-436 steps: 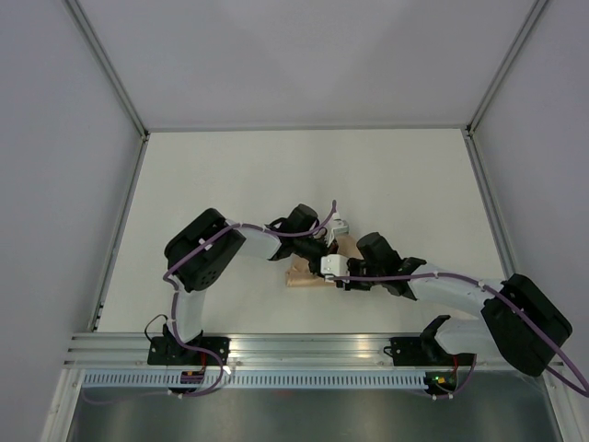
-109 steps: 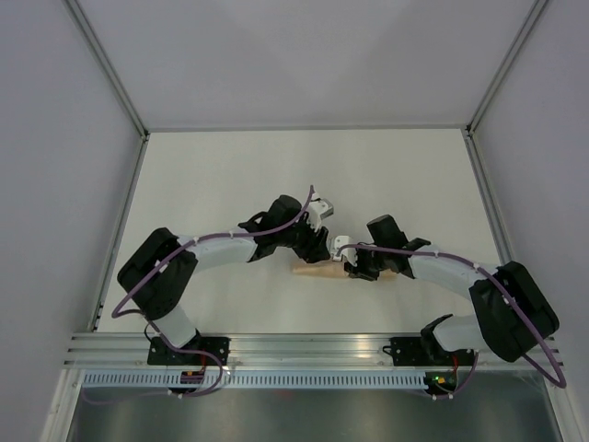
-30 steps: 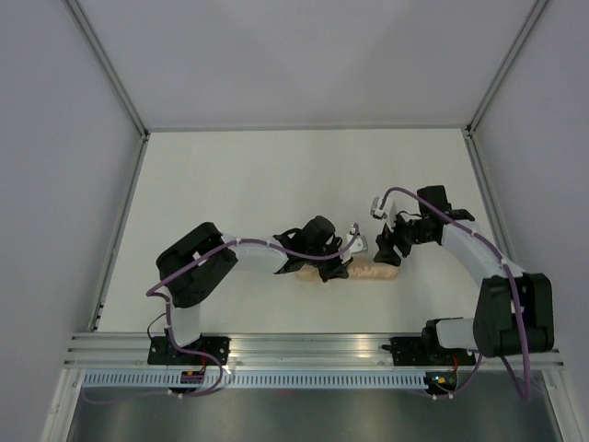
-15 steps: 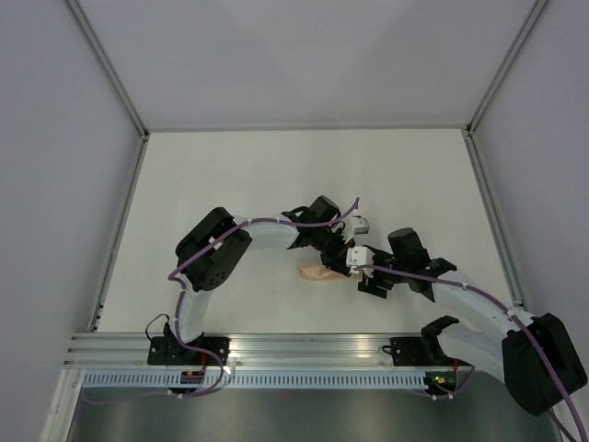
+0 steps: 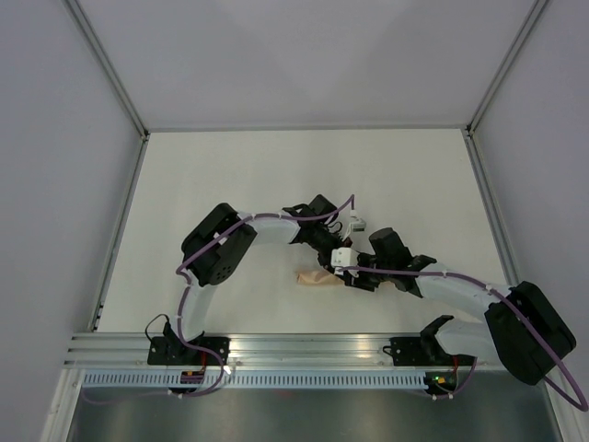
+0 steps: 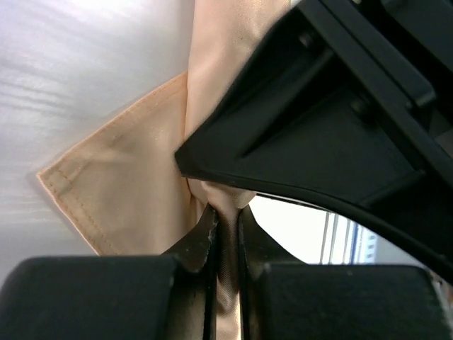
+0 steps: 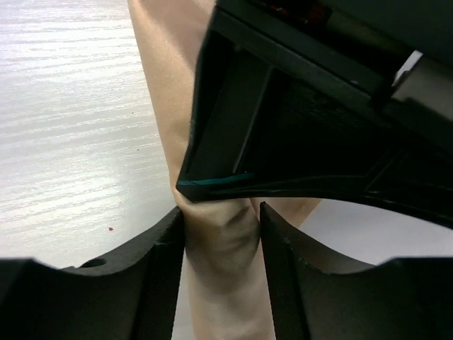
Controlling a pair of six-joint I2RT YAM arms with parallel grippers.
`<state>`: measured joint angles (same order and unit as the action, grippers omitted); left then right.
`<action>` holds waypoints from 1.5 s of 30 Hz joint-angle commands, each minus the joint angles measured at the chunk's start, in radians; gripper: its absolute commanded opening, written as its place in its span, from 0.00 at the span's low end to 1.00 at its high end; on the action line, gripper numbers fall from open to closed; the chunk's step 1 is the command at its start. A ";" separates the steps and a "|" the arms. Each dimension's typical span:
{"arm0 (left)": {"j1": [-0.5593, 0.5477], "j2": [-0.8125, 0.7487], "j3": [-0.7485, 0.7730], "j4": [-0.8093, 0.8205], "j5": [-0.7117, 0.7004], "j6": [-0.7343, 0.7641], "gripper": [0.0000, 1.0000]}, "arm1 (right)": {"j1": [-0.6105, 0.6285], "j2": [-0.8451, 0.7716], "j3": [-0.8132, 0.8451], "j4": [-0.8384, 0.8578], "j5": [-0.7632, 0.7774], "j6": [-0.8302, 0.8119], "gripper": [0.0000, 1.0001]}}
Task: Fold the napkin, place the utensils inside, and roll it up
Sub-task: Roll the napkin at the center of the board.
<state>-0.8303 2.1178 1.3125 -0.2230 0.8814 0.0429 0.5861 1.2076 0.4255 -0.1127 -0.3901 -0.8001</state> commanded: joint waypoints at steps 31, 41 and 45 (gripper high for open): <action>0.111 -0.557 -0.517 0.448 -0.654 -0.298 0.53 | -0.115 0.420 0.306 -0.439 -0.243 -0.138 0.07; -0.133 -0.725 -0.782 0.734 -1.073 -0.007 0.58 | -0.184 0.601 0.447 -0.610 -0.323 -0.221 0.07; -0.303 -0.638 -0.731 0.745 -1.180 0.159 0.61 | -0.200 0.656 0.490 -0.656 -0.326 -0.244 0.07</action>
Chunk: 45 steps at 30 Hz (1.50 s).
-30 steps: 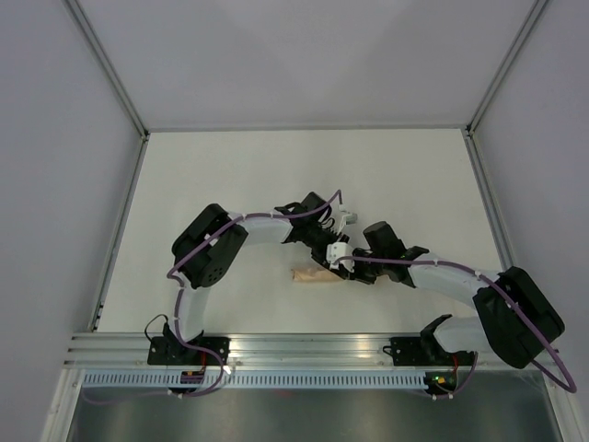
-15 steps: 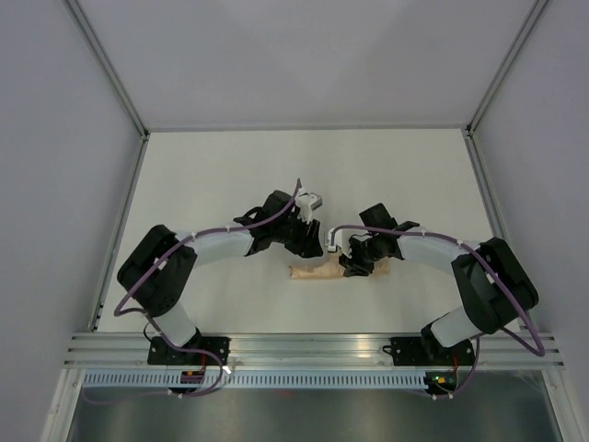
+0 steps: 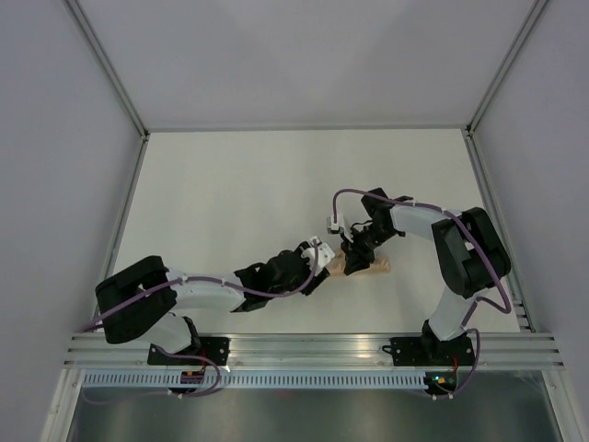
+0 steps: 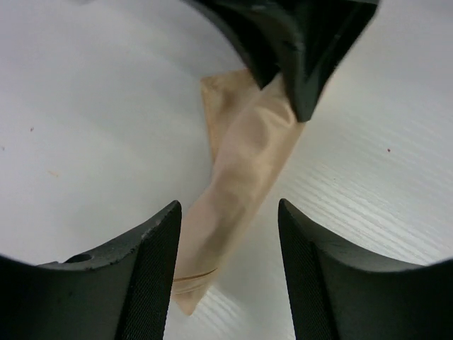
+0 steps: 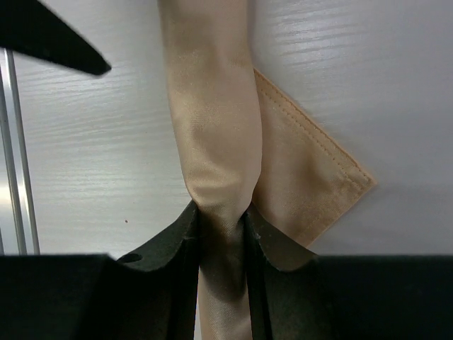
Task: Fold the napkin, place the utensils inside, and roll it up
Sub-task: Roll the napkin at the center of the board.
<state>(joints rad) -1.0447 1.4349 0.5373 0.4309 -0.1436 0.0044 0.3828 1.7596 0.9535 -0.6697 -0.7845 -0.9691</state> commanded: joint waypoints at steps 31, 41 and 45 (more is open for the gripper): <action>-0.235 0.486 0.260 -0.063 -0.079 0.480 0.02 | -0.036 0.265 0.103 -0.240 0.050 -0.128 0.20; -0.147 0.426 0.265 -0.147 0.139 0.336 0.02 | -0.068 0.094 0.070 -0.124 0.056 -0.014 0.65; -0.115 0.420 0.273 -0.175 0.214 0.298 0.02 | -0.102 -0.006 0.054 -0.032 0.060 0.084 0.69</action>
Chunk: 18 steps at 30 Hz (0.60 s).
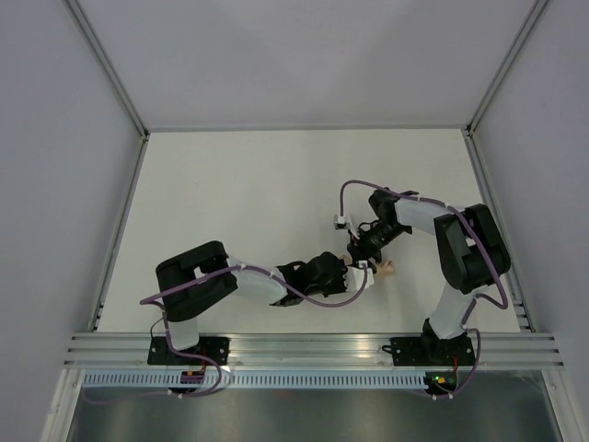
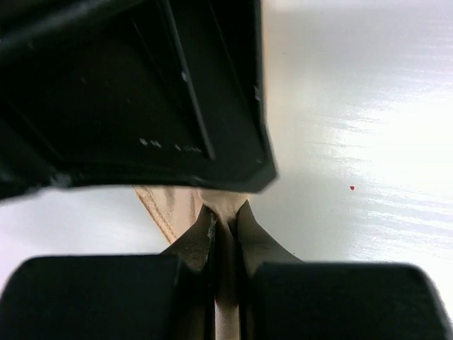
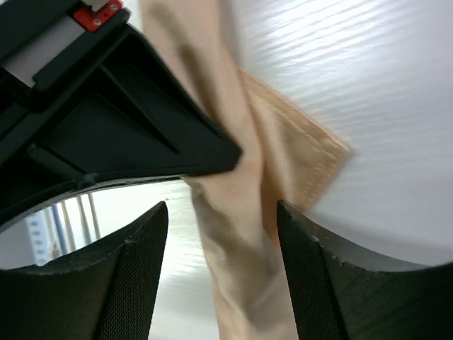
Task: Fold the napkin, place the utensils inside, and roll it up
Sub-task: Roll the napkin at the center of the board.
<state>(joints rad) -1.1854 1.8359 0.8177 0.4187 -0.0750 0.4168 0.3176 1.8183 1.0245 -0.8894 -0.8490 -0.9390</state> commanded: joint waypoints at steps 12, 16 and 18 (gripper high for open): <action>0.135 0.037 0.075 -0.291 0.354 -0.190 0.02 | -0.206 -0.304 -0.118 0.337 0.044 0.137 0.71; 0.210 0.072 0.130 -0.356 0.509 -0.225 0.02 | -0.227 -0.448 -0.197 0.403 0.027 0.138 0.71; 0.234 0.095 0.176 -0.409 0.573 -0.234 0.02 | -0.227 -0.494 -0.234 0.408 0.013 0.132 0.71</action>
<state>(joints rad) -0.9897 1.8622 0.9562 0.1993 0.3328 0.2535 0.0895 1.3994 0.8268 -0.5552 -0.7712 -0.8062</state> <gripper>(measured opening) 0.092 0.707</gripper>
